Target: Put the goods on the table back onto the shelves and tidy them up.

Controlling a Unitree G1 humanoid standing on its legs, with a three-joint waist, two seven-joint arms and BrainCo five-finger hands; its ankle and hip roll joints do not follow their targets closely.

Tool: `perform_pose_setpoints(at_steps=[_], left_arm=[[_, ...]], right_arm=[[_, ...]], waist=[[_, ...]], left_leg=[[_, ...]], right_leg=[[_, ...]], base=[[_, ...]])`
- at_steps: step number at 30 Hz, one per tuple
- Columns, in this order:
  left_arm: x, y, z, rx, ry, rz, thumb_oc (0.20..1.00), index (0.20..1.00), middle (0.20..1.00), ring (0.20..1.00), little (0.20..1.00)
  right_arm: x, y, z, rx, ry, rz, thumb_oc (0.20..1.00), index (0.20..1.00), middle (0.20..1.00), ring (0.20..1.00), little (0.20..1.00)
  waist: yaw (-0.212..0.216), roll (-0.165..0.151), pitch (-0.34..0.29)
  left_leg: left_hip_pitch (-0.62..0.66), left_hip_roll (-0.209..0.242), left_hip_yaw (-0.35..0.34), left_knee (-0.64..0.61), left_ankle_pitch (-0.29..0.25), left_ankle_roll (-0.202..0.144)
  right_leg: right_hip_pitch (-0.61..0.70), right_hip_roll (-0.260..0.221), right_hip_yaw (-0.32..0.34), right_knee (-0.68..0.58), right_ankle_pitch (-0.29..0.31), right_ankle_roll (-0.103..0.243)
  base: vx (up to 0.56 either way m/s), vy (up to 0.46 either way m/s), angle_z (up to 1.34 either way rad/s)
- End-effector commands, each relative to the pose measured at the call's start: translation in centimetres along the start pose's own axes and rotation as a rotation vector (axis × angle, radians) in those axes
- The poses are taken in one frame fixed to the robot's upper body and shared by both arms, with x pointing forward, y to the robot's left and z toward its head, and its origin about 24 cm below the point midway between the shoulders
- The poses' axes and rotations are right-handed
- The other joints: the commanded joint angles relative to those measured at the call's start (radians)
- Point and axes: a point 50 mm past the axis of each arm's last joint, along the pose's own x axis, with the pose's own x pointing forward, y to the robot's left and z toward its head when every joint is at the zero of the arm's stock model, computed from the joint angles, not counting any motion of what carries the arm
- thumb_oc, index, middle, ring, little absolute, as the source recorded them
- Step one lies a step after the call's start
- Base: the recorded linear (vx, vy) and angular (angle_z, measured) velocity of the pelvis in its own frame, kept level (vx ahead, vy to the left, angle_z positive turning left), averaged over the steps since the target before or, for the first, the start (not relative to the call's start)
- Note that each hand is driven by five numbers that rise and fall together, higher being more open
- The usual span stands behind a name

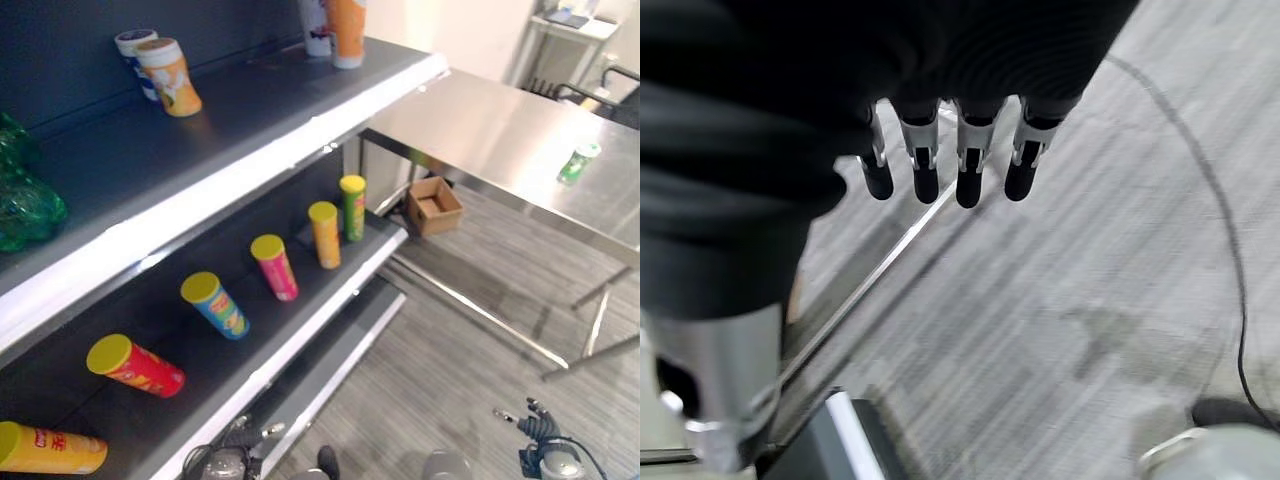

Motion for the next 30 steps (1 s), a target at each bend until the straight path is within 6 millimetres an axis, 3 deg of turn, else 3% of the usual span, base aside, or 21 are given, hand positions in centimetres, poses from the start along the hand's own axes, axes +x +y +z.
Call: perform_pose_setpoints(at_steps=[1, 7, 10, 13, 17, 18, 19, 23, 26, 28, 29, 30], left_arm=[[0.2, 0.8, 0.8, -0.014, -0.032, 0.044, 1.0, 1.0, 1.0, 1.0, 1.0], [0.2, 0.8, 0.2, 0.014, -0.004, 0.056, 1.0, 1.0, 1.0, 1.0, 1.0], [0.3, 1.5, 0.4, 0.013, -0.004, 0.083, 1.0, 1.0, 1.0, 1.0, 1.0], [0.3, 1.7, 0.5, 0.011, -0.01, 0.086, 1.0, 1.0, 1.0, 1.0, 1.0], [0.4, 1.8, 0.7, 0.017, -0.018, 0.079, 1.0, 1.0, 1.0, 1.0, 1.0], [0.4, 1.6, 0.7, 0.024, -0.013, 0.072, 1.0, 1.0, 1.0, 1.0, 1.0], [0.4, 1.6, 0.7, 0.024, -0.014, 0.072, 1.0, 1.0, 1.0, 1.0, 1.0], [0.5, 0.7, 1.4, 0.016, -0.04, 0.027, 1.0, 1.0, 1.0, 1.0, 1.0], [0.3, 0.2, 1.2, 0.007, -0.033, 0.007, 1.0, 1.0, 1.0, 1.0, 1.0], [0.2, 0.1, 0.3, 0.009, -0.01, 0.007, 1.0, 1.0, 1.0, 1.0, 1.0], [-0.1, 0.3, -0.9, 0.016, 0.031, 0.009, 1.0, 1.0, 1.0, 1.0, 1.0], [-0.1, 0.3, -0.9, 0.016, 0.031, 0.009, 1.0, 1.0, 1.0, 1.0, 1.0]], right_arm=[[0.5, -3.3, 2.3, -0.011, -0.101, -0.12, 1.0, 1.0, 1.0, 1.0, 1.0], [-0.1, -3.7, 1.4, -0.006, -0.092, -0.156, 1.0, 1.0, 1.0, 1.0, 1.0], [-0.5, -3.8, -0.4, -0.018, -0.034, -0.165, 1.0, 1.0, 1.0, 1.0, 1.0], [-0.6, -4.2, -0.9, -0.043, -0.012, -0.167, 1.0, 1.0, 1.0, 1.0, 1.0], [-0.9, -5.1, -1.8, -0.088, 0.02, -0.167, 1.0, 1.0, 1.0, 1.0, 1.0], [-0.8, -5.4, -2.1, -0.092, 0.033, -0.162, 1.0, 1.0, 1.0, 1.0, 1.0], [-0.8, -5.4, -2.1, -0.092, 0.033, -0.162, 1.0, 1.0, 1.0, 1.0, 1.0], [-0.4, -5.9, -2.0, -0.113, 0.049, -0.154, 1.0, 1.0, 1.0, 1.0, 1.0], [-0.3, -6.1, -1.8, -0.114, 0.049, -0.155, 1.0, 1.0, 1.0, 1.0, 1.0], [-0.2, -6.2, -1.7, -0.126, 0.047, -0.146, 1.0, 1.0, 1.0, 1.0, 1.0], [-0.3, -6.4, -1.8, -0.134, 0.049, -0.14, 1.0, 1.0, 1.0, 1.0, 1.0], [-0.3, -6.4, -1.8, -0.134, 0.049, -0.14, 1.0, 1.0, 1.0, 1.0, 1.0]], waist=[[-0.02, -0.004, 0.003], [-0.046, -0.029, 0.012], [-0.057, -0.06, 0.012], [-0.054, -0.067, 0.007], [-0.051, -0.079, -0.001], [-0.056, -0.068, -0.004], [-0.057, -0.067, -0.004], [-0.069, -0.032, -0.001], [-0.071, -0.021, 0.021], [-0.066, -0.024, 0.029], [-0.063, -0.028, 0.032], [-0.063, -0.027, 0.032]], left_leg=[[-0.06, 0.034, -0.01, 0.024, -0.051, -0.122], [-0.02, 0.046, -0.027, 0.019, -0.075, -0.15], [0.002, 0.059, -0.056, 0.024, -0.083, -0.17], [0.007, 0.067, -0.069, 0.03, -0.088, -0.18], [0.014, 0.086, -0.105, 0.057, -0.101, -0.203], [0.011, 0.126, -0.122, 0.079, -0.102, -0.216], [0.01, 0.127, -0.123, 0.08, -0.103, -0.217], [-0.04, 0.222, -0.13, 0.212, -0.079, -0.251], [-0.096, 0.25, -0.149, 0.39, -0.008, -0.258], [-0.114, 0.25, -0.167, 0.495, 0.03, -0.248], [-0.135, 0.252, -0.179, 0.58, 0.083, -0.231], [-0.136, 0.253, -0.18, 0.583, 0.082, -0.231]], right_leg=[[0.024, 0.06, 0.081, -0.134, 0.08, 0.018], [-0.049, 0.036, 0.163, -0.264, 0.199, 0.063], [-0.056, 0.038, 0.225, -0.287, 0.253, 0.073], [-0.056, 0.049, 0.245, -0.297, 0.26, 0.073], [-0.026, 0.081, 0.26, -0.298, 0.201, 0.073], [-0.022, 0.113, 0.255, -0.274, 0.153, 0.062], [-0.023, 0.114, 0.254, -0.273, 0.152, 0.062], [0.033, 0.183, 0.181, -0.259, 0.064, 0.008], [0.1, 0.234, 0.145, -0.288, 0.025, -0.042], [0.131, 0.26, 0.15, -0.306, 0.012, -0.065], [0.162, 0.29, 0.167, -0.327, 0.006, -0.094], [0.163, 0.291, 0.166, -0.328, 0.006, -0.095]], base=[[0.13, -0.095, 0.05], [0.11, -0.114, 0.29], [0.13, -0.27, 0.12], [0.09, -0.229, 0.16], [0.09, -0.3, 0.15], [0.08, -0.347, 0.37], [0.07, -0.38, 0.28], [0.05, -0.378, 0.2], [0.06, -0.367, 0.38], [0.1, -0.38, 0.09], [0.11, -0.315, -0.06], [0.11, -0.3, -0.14]])
